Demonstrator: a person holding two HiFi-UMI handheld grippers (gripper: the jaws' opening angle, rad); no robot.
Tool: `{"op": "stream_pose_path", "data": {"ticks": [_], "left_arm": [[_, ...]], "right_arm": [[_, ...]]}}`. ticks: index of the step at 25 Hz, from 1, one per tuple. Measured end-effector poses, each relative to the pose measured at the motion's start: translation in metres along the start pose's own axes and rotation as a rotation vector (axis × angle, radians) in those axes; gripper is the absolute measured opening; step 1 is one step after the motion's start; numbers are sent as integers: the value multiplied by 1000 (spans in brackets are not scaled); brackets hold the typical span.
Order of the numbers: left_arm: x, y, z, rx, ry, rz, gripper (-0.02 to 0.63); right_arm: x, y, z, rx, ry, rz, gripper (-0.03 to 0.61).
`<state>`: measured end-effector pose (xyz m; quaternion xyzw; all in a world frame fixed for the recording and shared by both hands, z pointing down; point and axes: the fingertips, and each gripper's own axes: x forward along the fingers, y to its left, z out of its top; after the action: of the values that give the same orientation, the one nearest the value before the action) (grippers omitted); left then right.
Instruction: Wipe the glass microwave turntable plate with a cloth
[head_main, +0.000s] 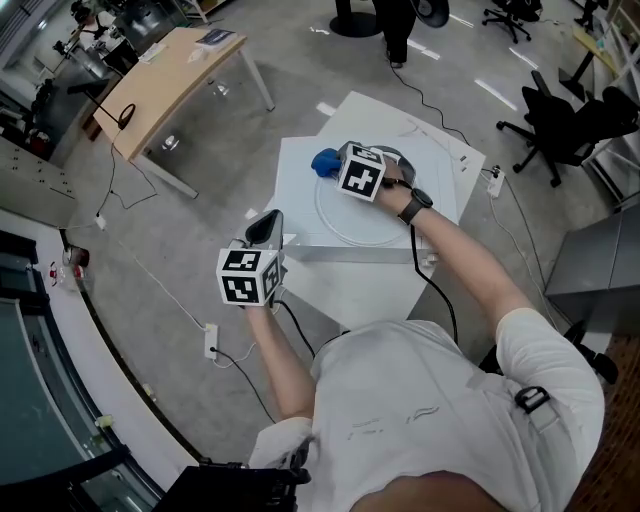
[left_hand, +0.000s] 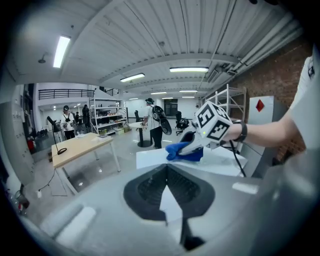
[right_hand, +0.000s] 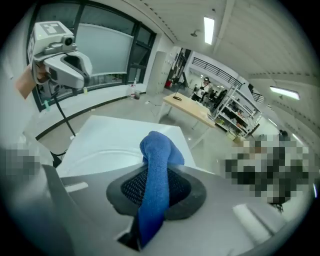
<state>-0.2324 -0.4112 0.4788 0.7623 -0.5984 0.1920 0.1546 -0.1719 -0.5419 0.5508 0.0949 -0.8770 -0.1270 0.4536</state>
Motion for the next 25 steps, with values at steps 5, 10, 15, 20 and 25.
{"op": "stream_pose_path", "data": {"ticks": [5, 10, 15, 20, 25], "left_arm": [[2, -8, 9, 24, -10, -19, 3], [12, -18, 11, 39, -4, -40, 3], [17, -23, 10, 35, -2, -47, 3], [20, -31, 10, 37, -3, -63, 3], [22, -38, 3, 34, 1, -72, 3]], "right_arm": [[-24, -39, -53, 133, 36, -61, 55], [-60, -36, -100, 179, 69, -62, 55], [-94, -5, -132, 187, 126, -21, 55], [-116, 40, -149, 182, 166, 66, 57], [-124, 104, -142, 169, 155, 220, 57]]}}
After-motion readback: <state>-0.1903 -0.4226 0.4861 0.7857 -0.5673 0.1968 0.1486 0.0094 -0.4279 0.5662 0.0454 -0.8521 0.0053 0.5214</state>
